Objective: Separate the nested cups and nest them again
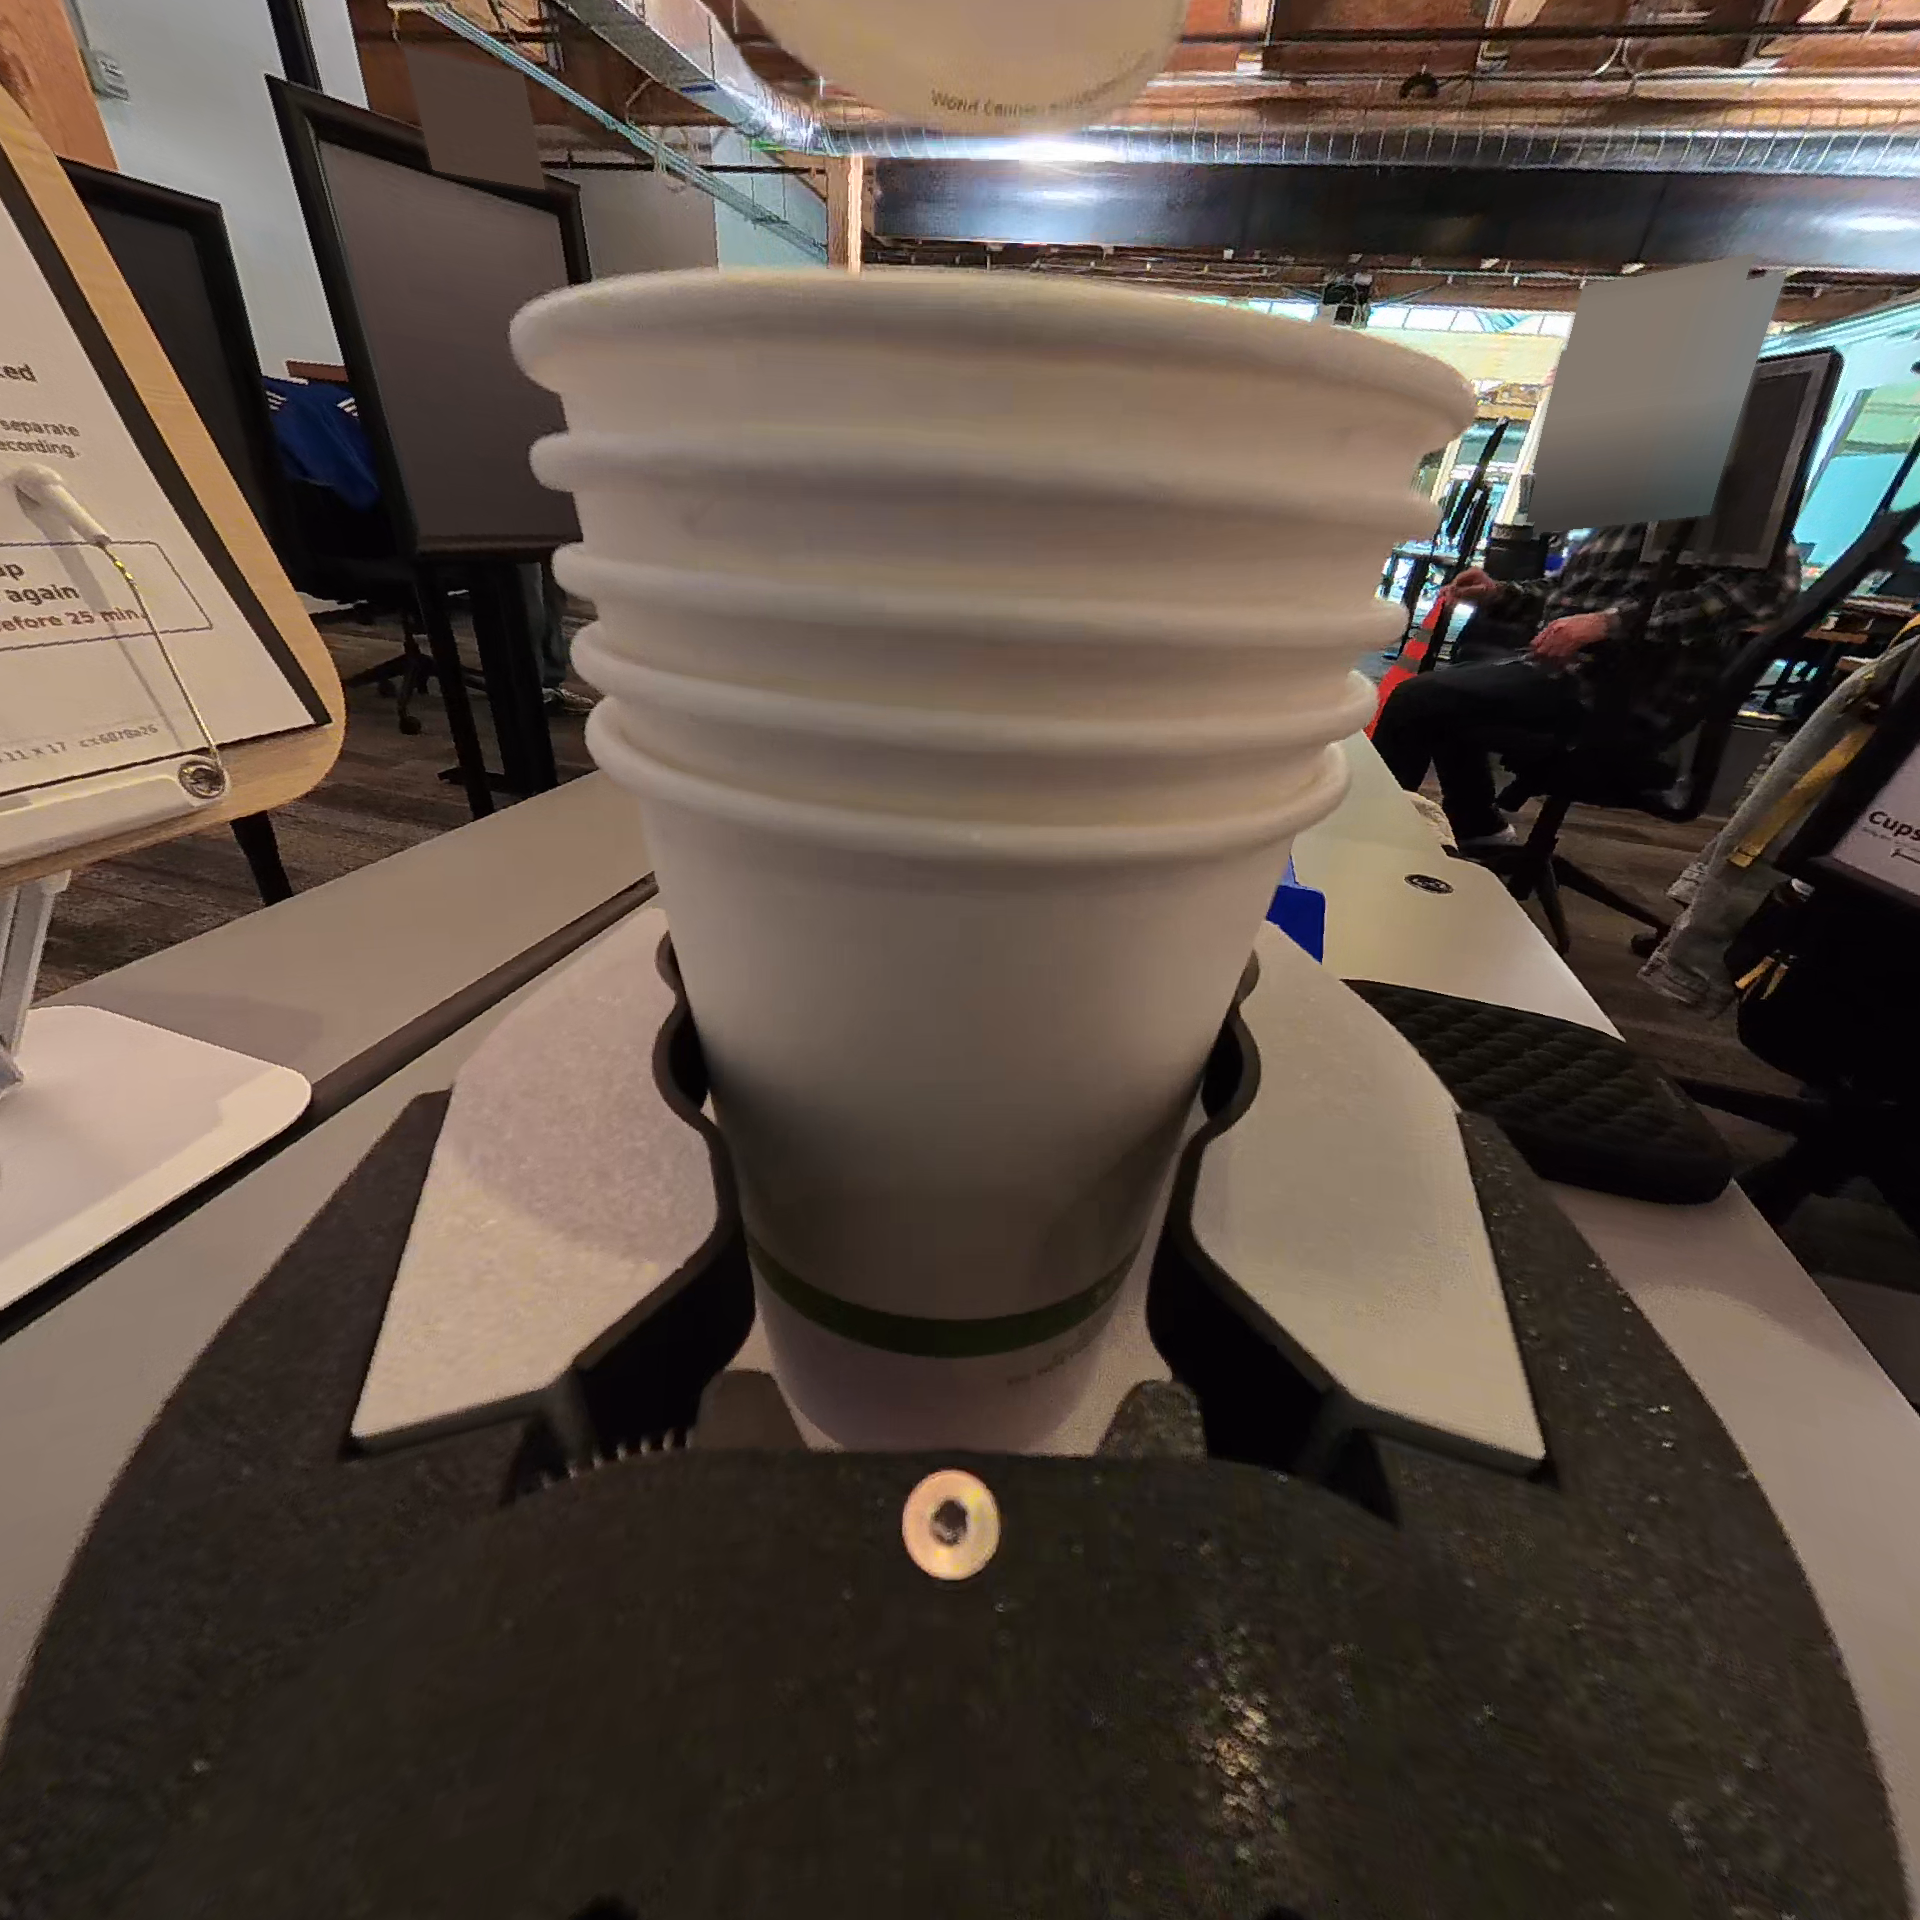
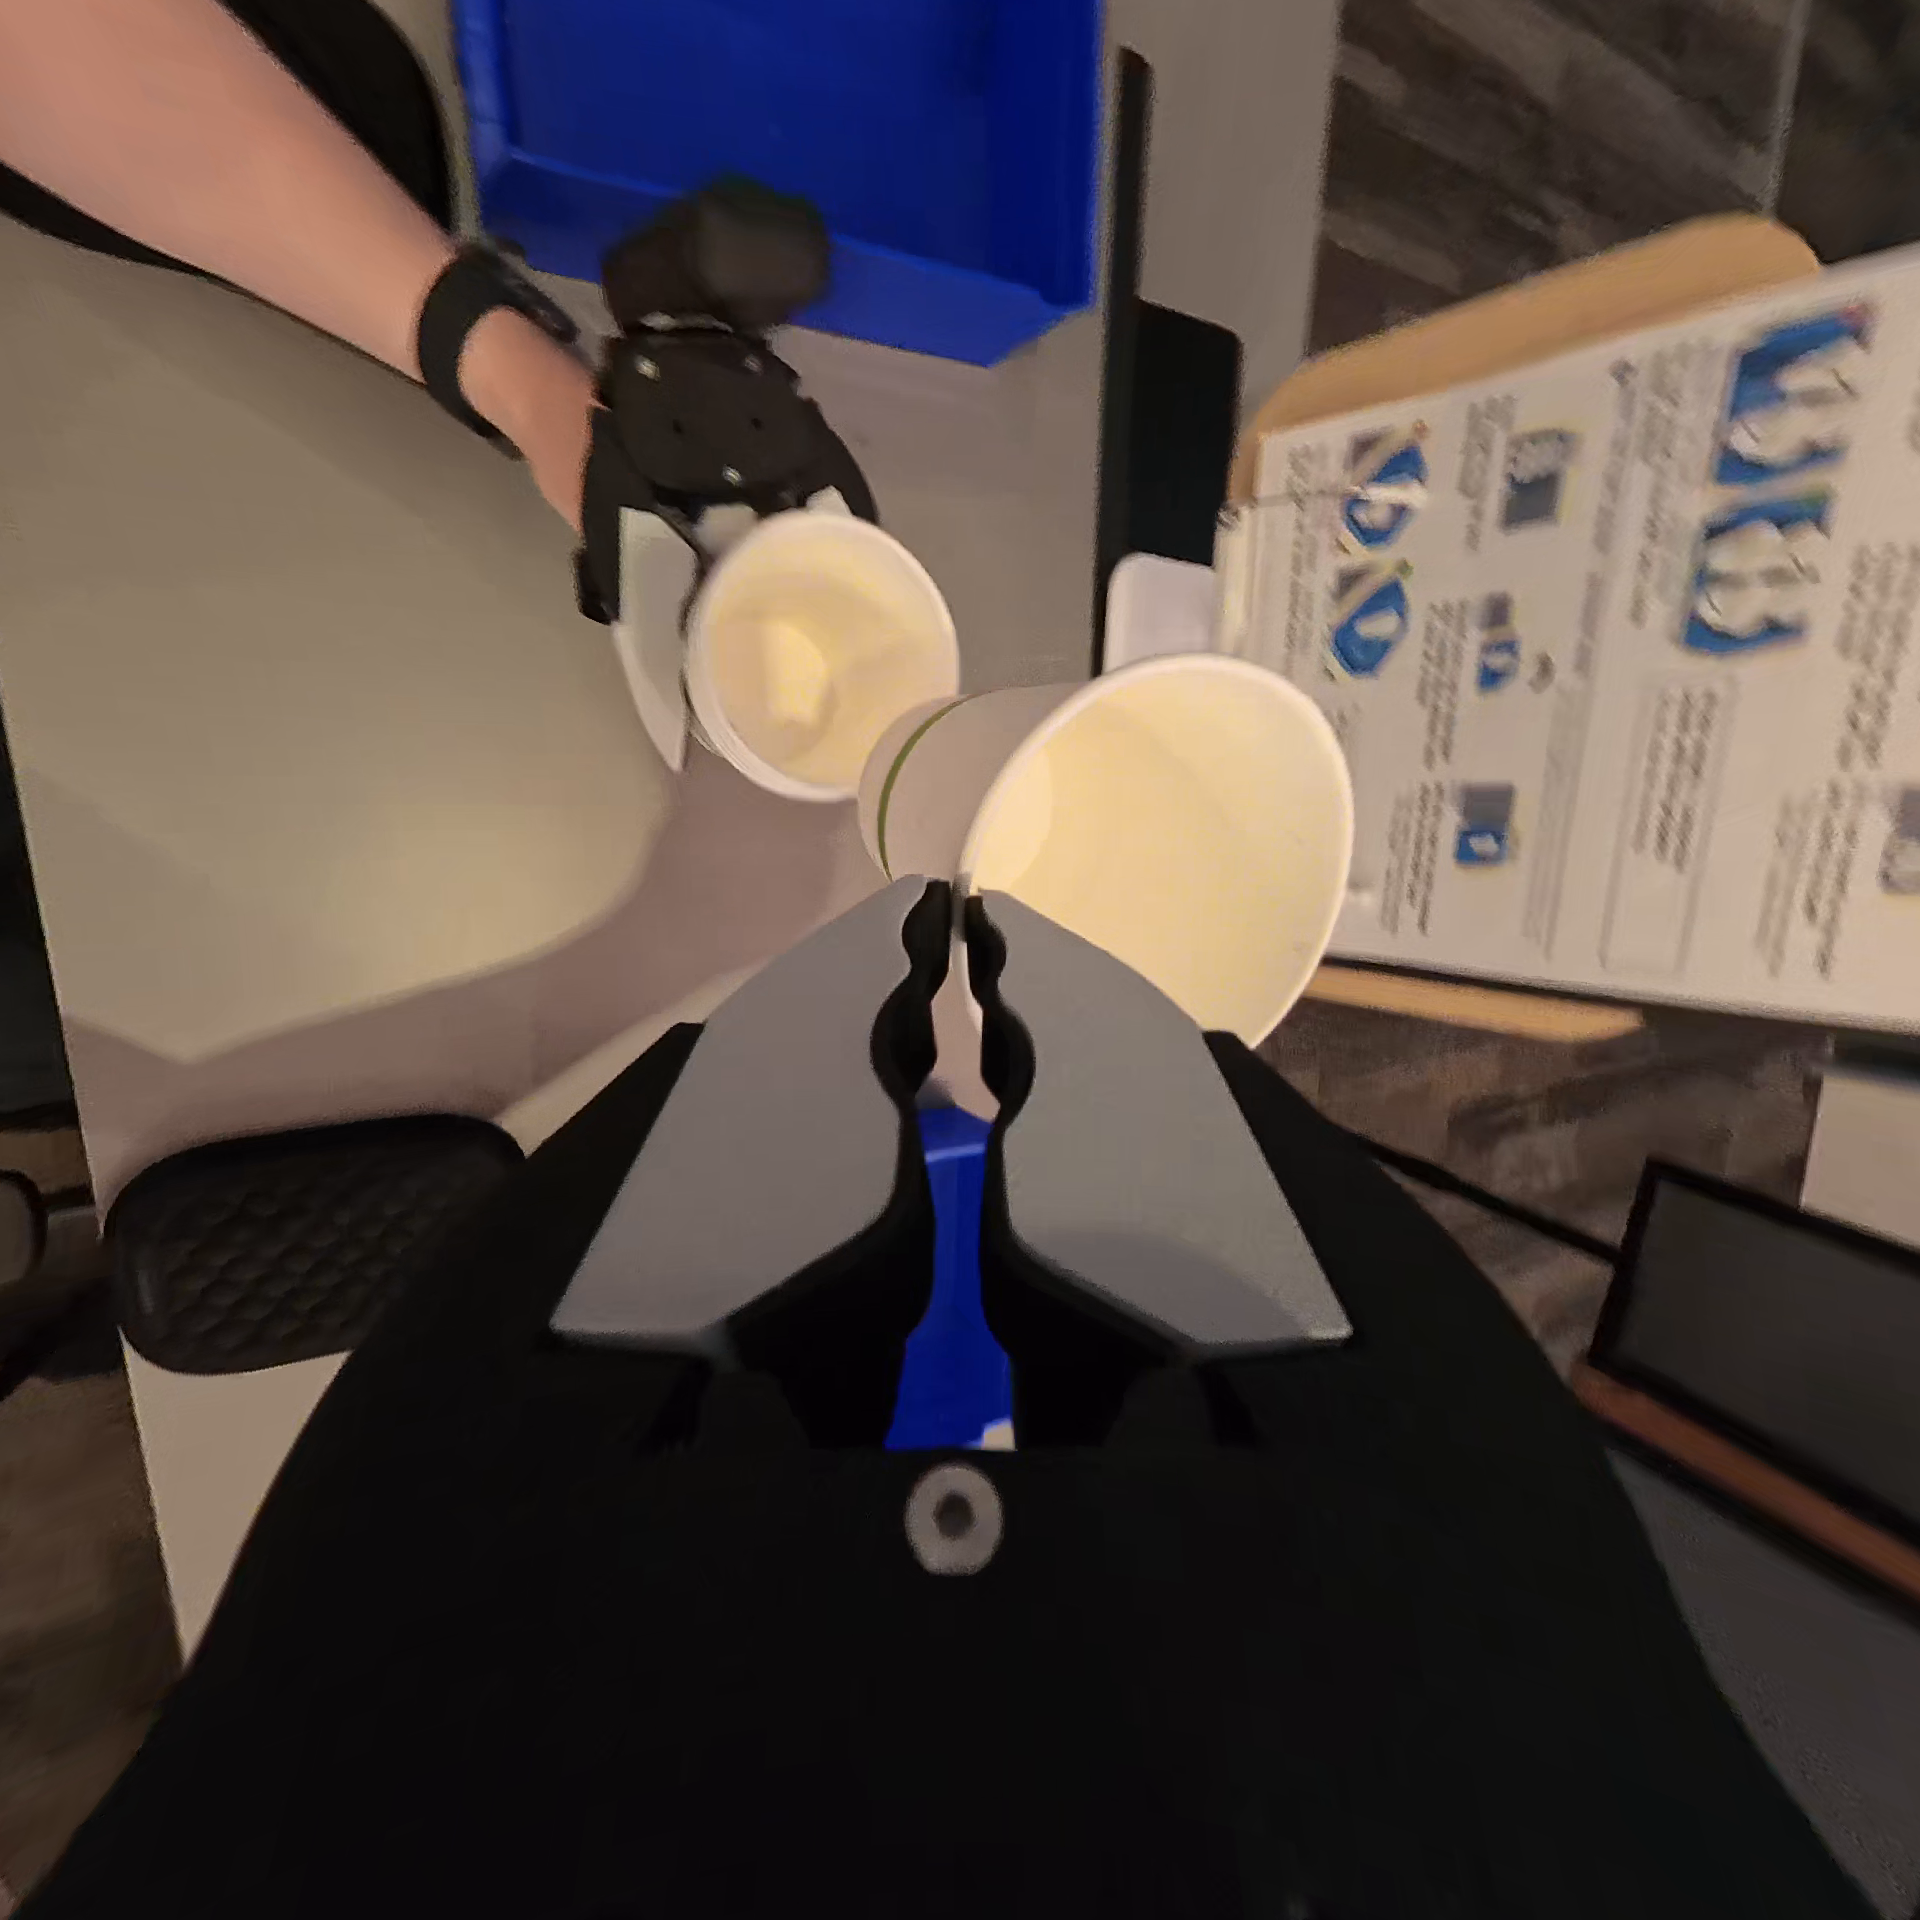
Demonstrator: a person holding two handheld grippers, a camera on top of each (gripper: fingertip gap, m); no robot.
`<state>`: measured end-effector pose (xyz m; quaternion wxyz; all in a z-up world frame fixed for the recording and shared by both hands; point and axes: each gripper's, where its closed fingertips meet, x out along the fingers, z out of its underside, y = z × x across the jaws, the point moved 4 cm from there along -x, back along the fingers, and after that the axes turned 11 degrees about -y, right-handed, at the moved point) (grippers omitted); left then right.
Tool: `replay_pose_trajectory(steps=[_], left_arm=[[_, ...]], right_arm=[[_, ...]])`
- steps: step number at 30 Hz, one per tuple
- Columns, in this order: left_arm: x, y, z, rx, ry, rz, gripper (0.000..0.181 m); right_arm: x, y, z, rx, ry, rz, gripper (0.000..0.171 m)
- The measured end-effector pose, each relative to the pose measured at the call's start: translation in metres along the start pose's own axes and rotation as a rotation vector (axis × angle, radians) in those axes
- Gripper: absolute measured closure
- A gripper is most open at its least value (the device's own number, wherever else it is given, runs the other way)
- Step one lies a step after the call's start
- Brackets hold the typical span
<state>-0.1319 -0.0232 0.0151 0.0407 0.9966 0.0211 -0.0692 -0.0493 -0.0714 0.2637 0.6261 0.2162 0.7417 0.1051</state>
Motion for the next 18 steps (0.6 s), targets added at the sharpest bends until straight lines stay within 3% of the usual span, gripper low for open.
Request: replay_pose_trajectory(steps=[3,6,18], left_arm=[[-0.001,0.000,-0.002,-0.002,0.007,0.003,0.085],[-0.003,0.001,-0.005,0.006,0.014,0.000,0.086],[-0.005,-0.001,-0.008,-0.016,0.033,0.011,0.086]], right_arm=[[-0.010,0.019,0.045,0.143,-0.037,0.039,0.168],[0.003,0.032,0.098,0.273,-0.131,0.060,0.168],[0.140,0.031,0.269,0.628,-0.398,-0.027,0.168]])
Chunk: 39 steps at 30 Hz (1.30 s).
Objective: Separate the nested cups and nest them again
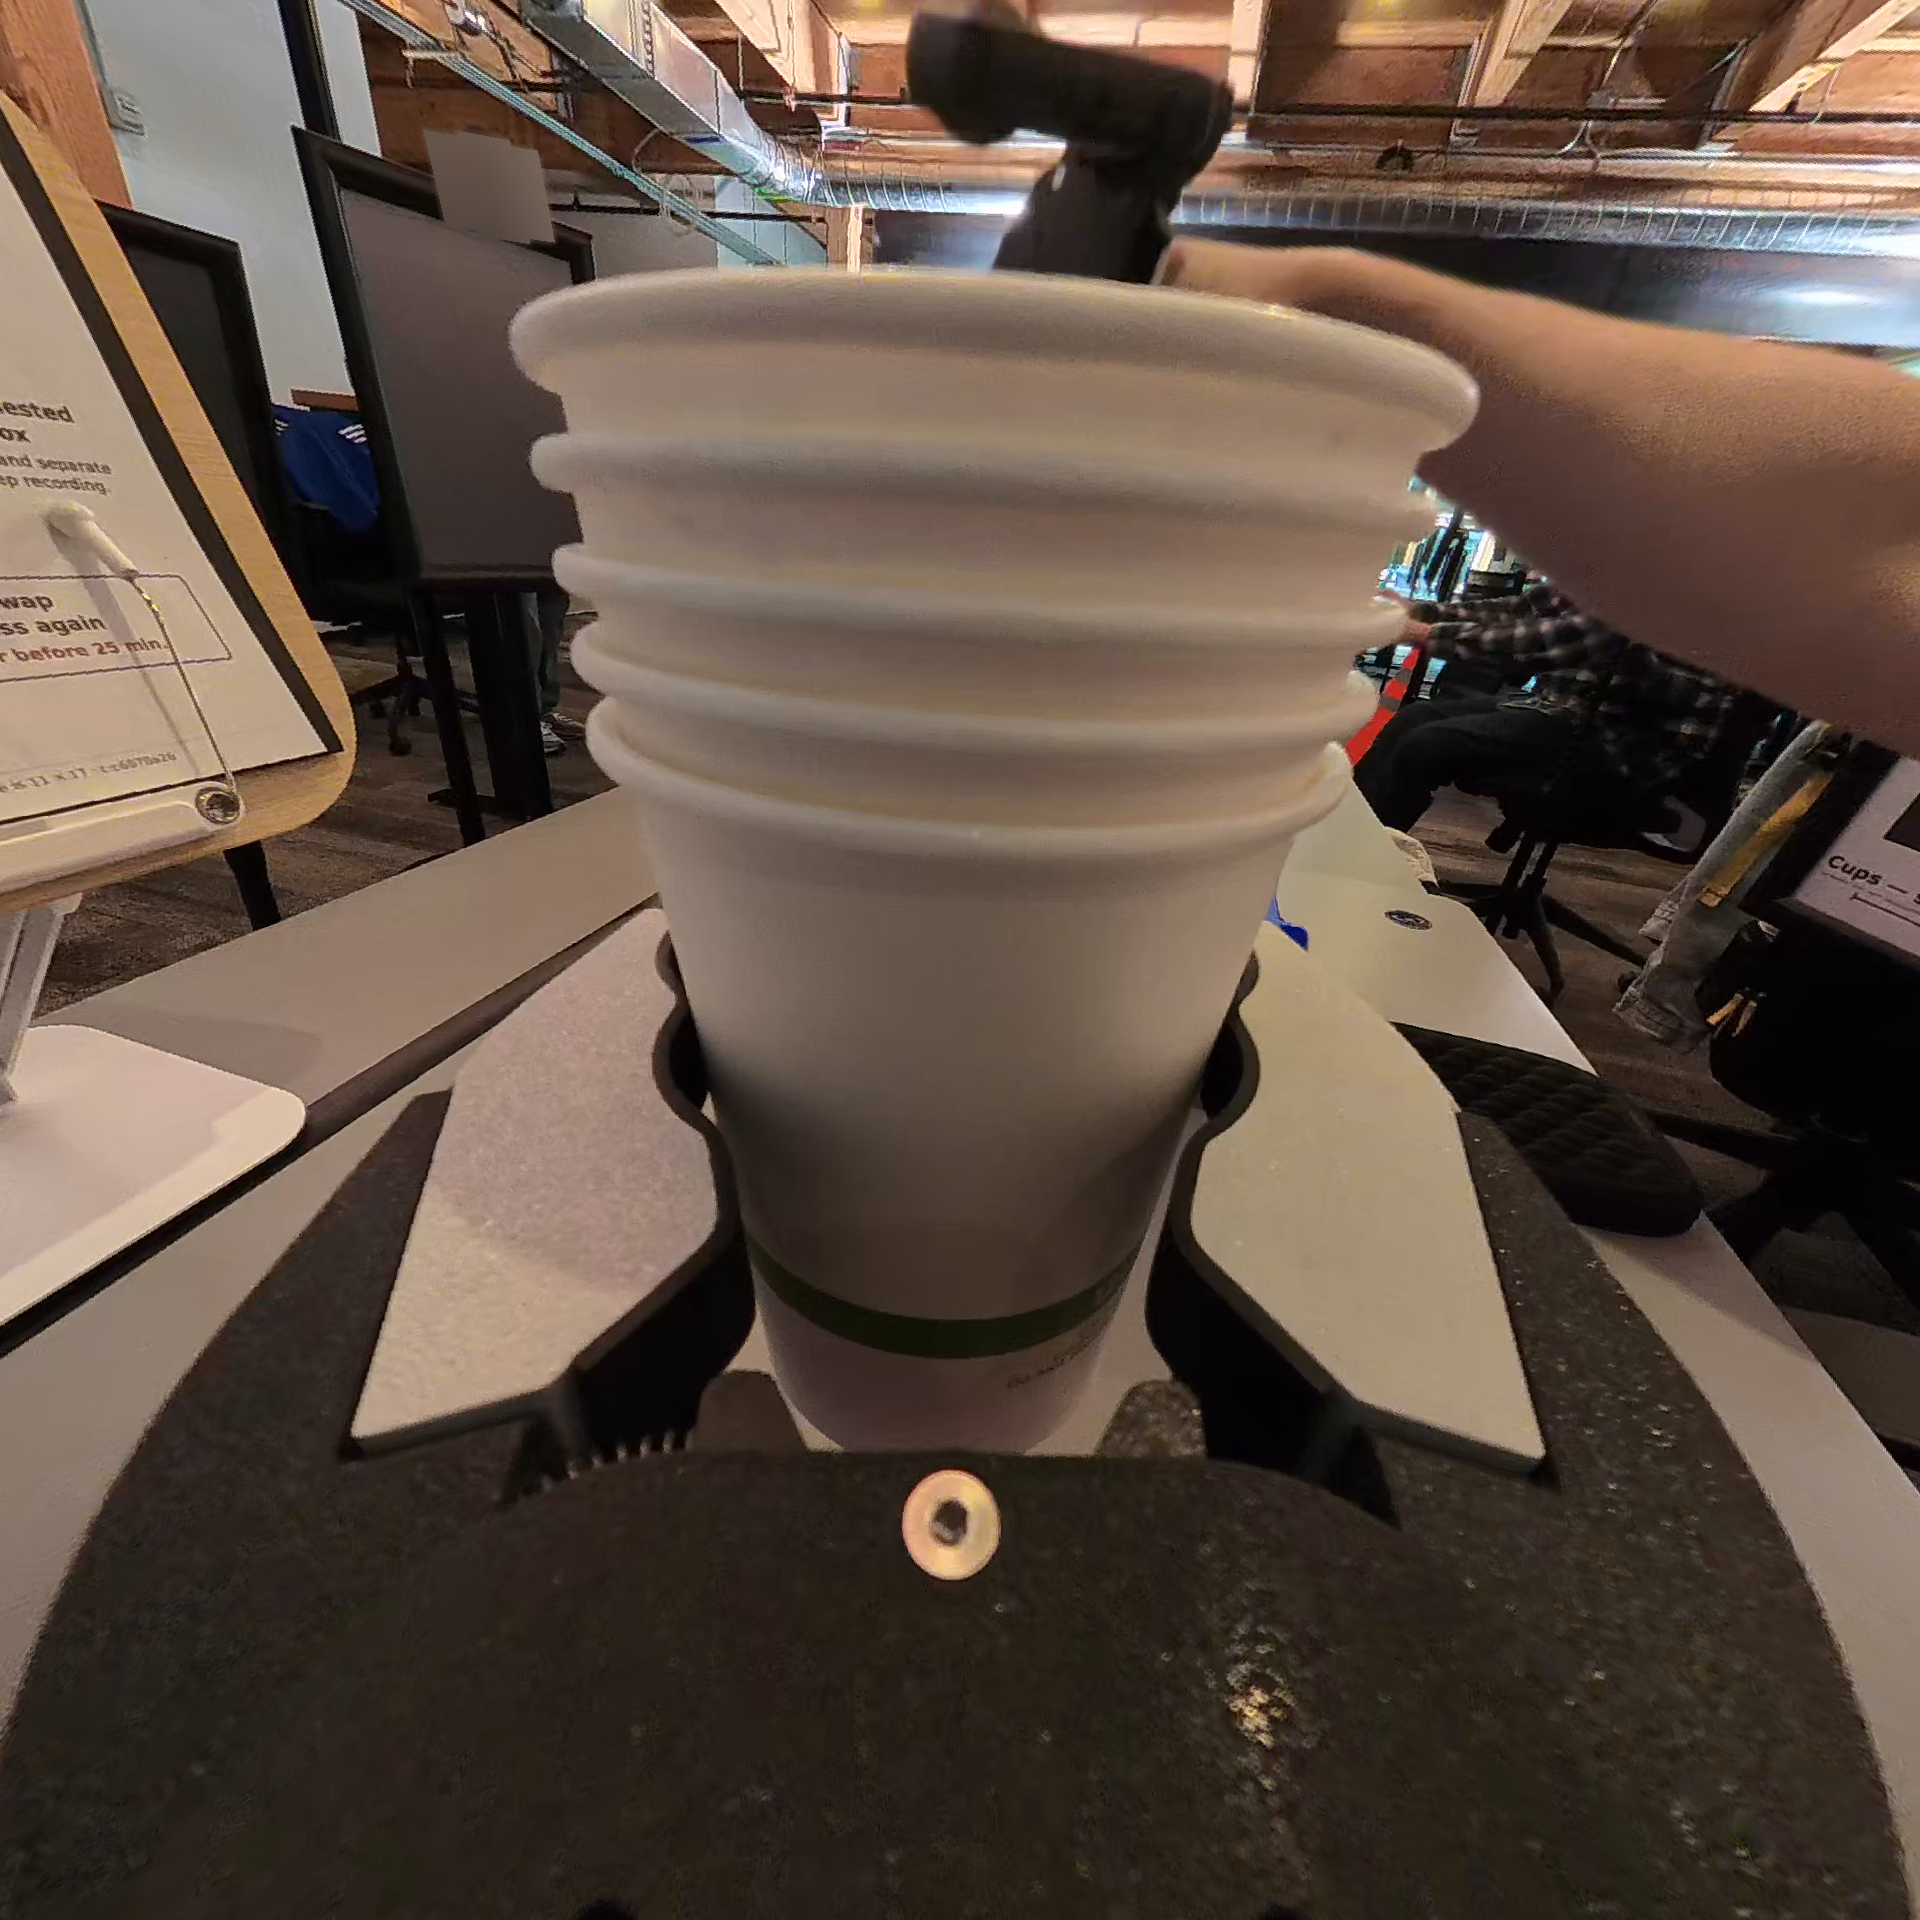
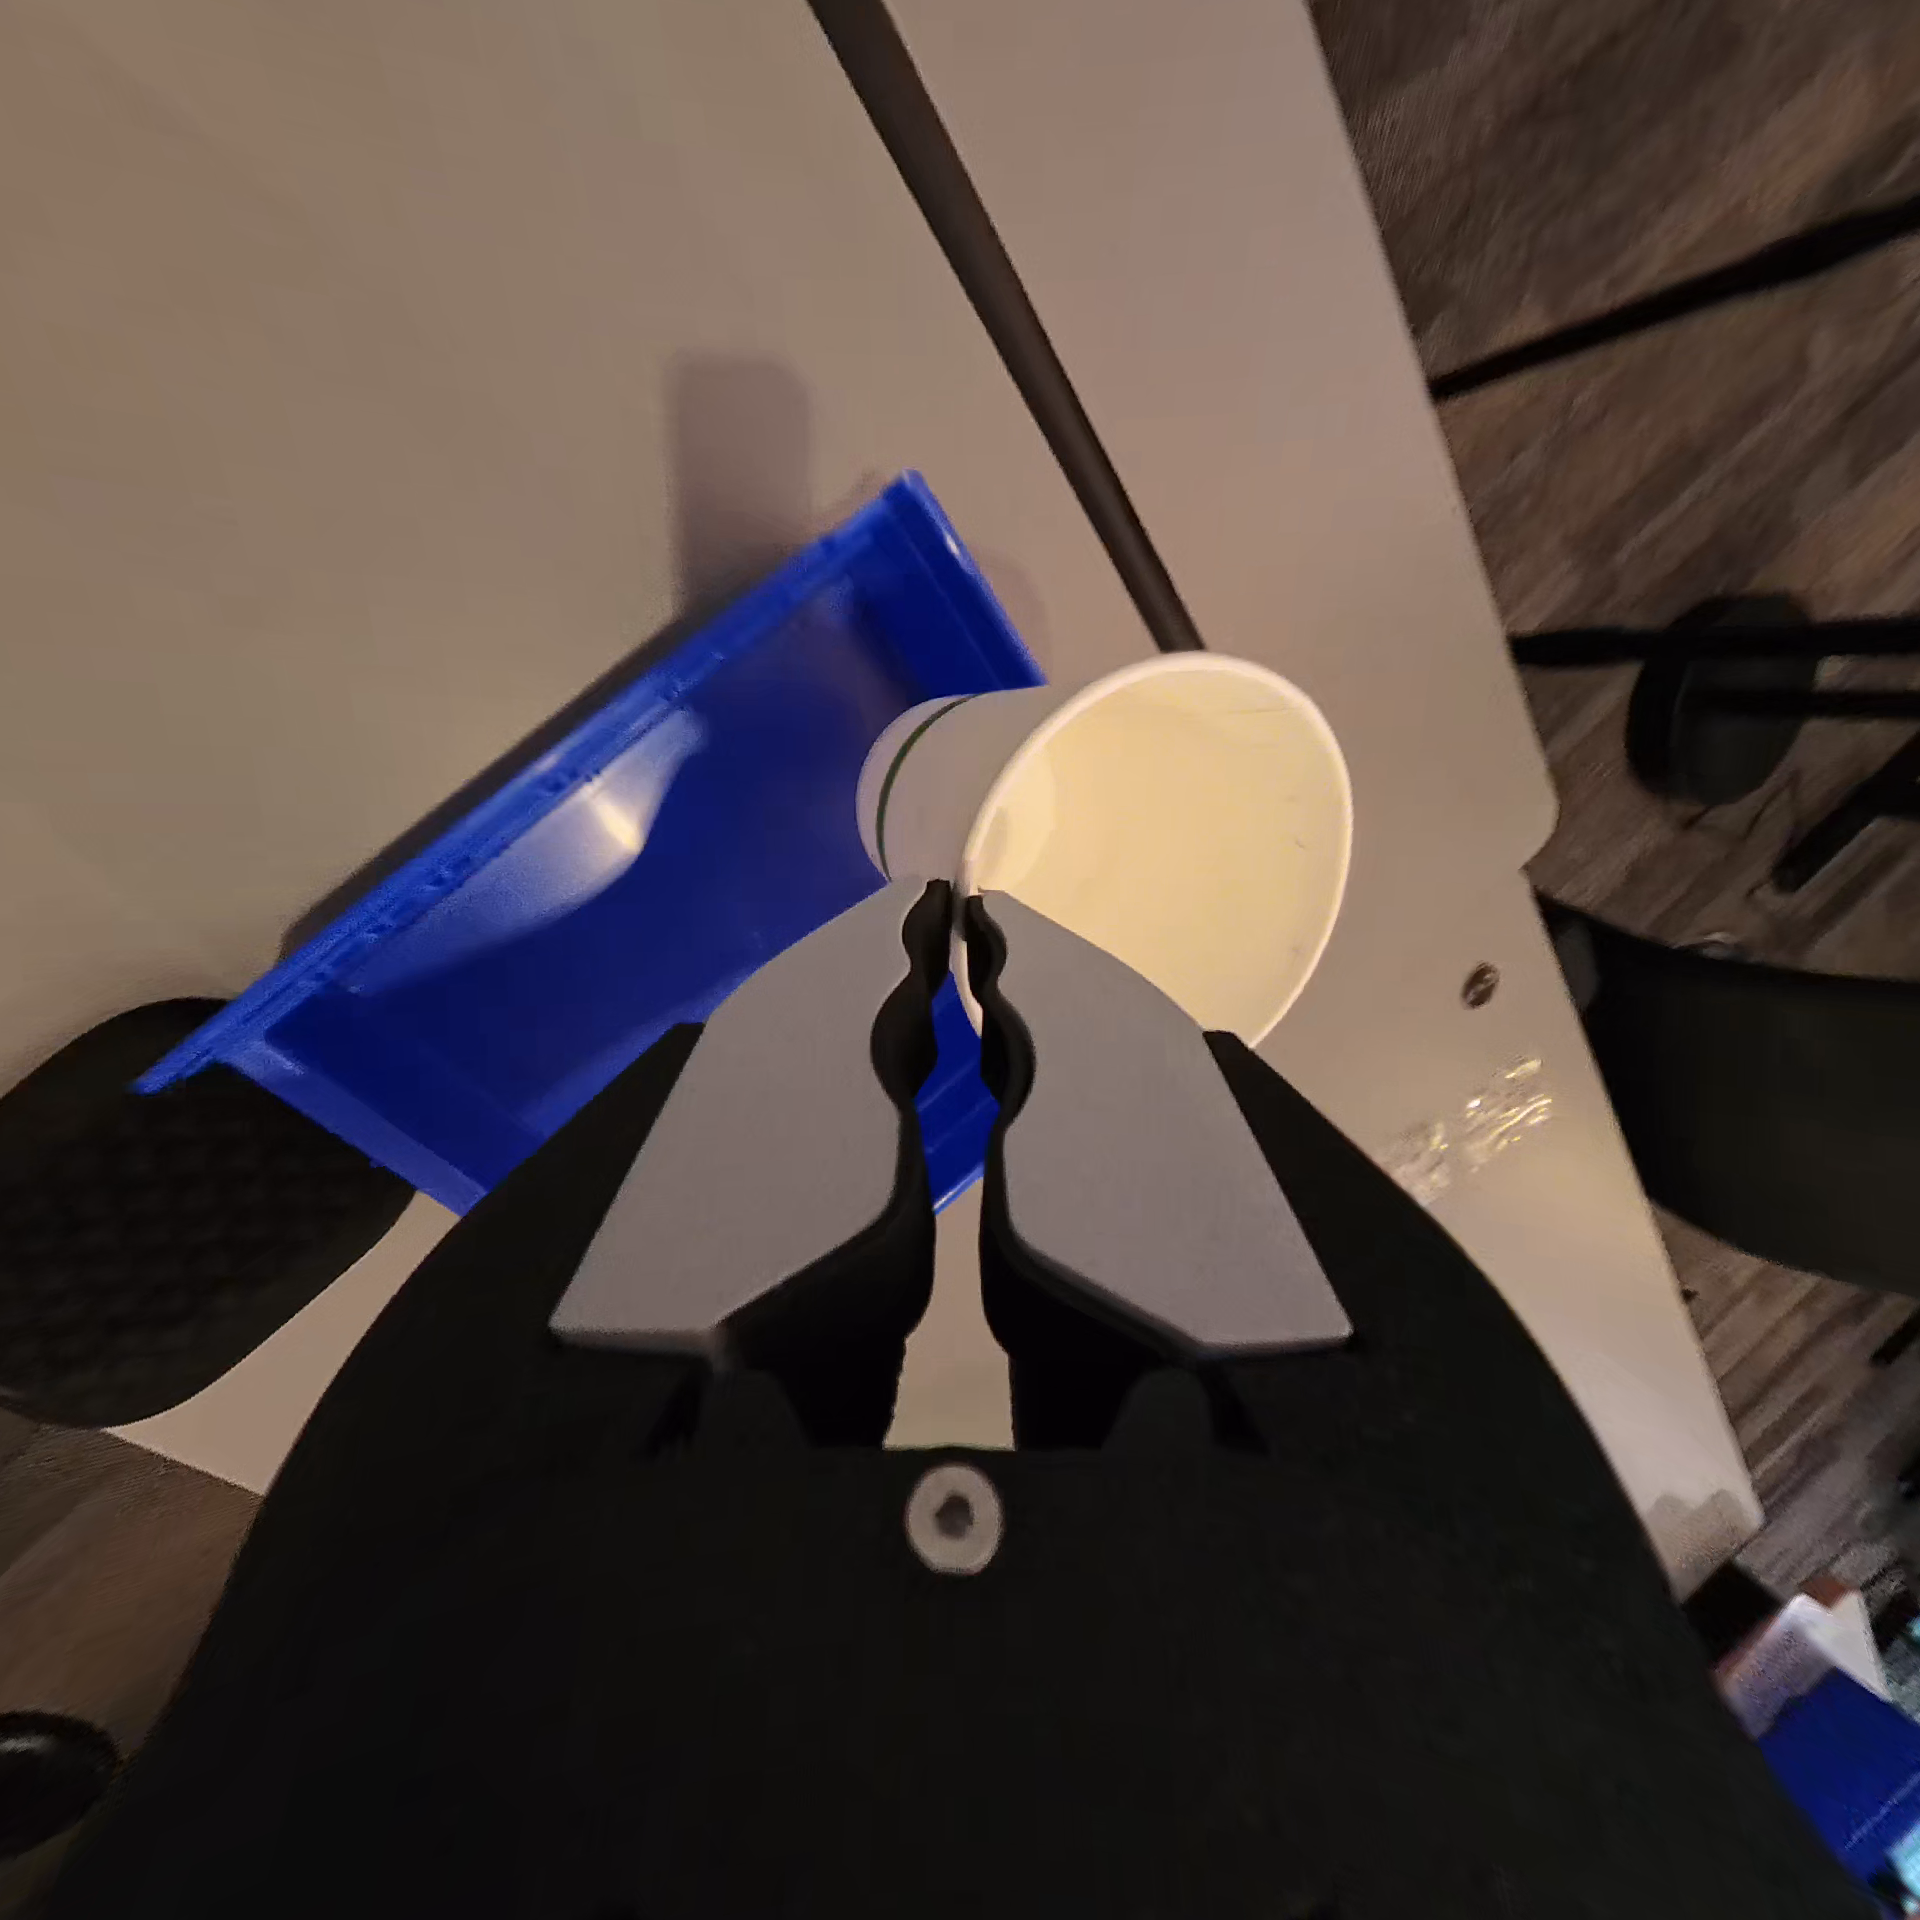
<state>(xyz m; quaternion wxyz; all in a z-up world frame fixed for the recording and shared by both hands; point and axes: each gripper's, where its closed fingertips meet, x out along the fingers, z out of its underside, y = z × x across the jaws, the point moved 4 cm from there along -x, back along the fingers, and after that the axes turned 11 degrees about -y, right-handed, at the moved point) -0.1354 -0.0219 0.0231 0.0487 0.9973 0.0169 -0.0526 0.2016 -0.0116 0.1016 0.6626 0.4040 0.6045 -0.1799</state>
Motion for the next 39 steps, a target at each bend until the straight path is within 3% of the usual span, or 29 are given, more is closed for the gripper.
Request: replay_pose_trajectory(steps=[4,9,25,27,32,35,39], left_arm=[[0.002,0.002,0.000,0.004,-0.003,0.005,0.086],[0.003,0.004,0.000,0.005,-0.002,0.013,0.086],[0.004,0.006,0.000,0.010,-0.007,0.017,0.086],[0.003,0.006,-0.001,0.008,-0.003,0.017,0.086],[0.001,0.006,-0.006,0.006,0.013,0.018,0.085],[0.001,0.007,-0.007,0.008,0.016,0.018,0.085],[0.001,0.008,-0.006,0.013,0.010,0.017,0.085]], right_arm=[[0.051,0.004,0.023,0.056,-0.061,-0.050,0.168],[0.084,0.006,0.041,0.075,-0.089,-0.046,0.168],[0.119,0.001,0.063,0.097,-0.108,-0.017,0.167],[0.117,0.000,0.063,0.100,-0.096,-0.014,0.158],[0.072,0.001,0.047,0.070,0.018,0.025,0.149],[0.005,-0.010,0.011,-0.012,0.182,0.036,0.149],[-0.090,-0.070,-0.053,-0.289,0.380,-0.024,0.150]])
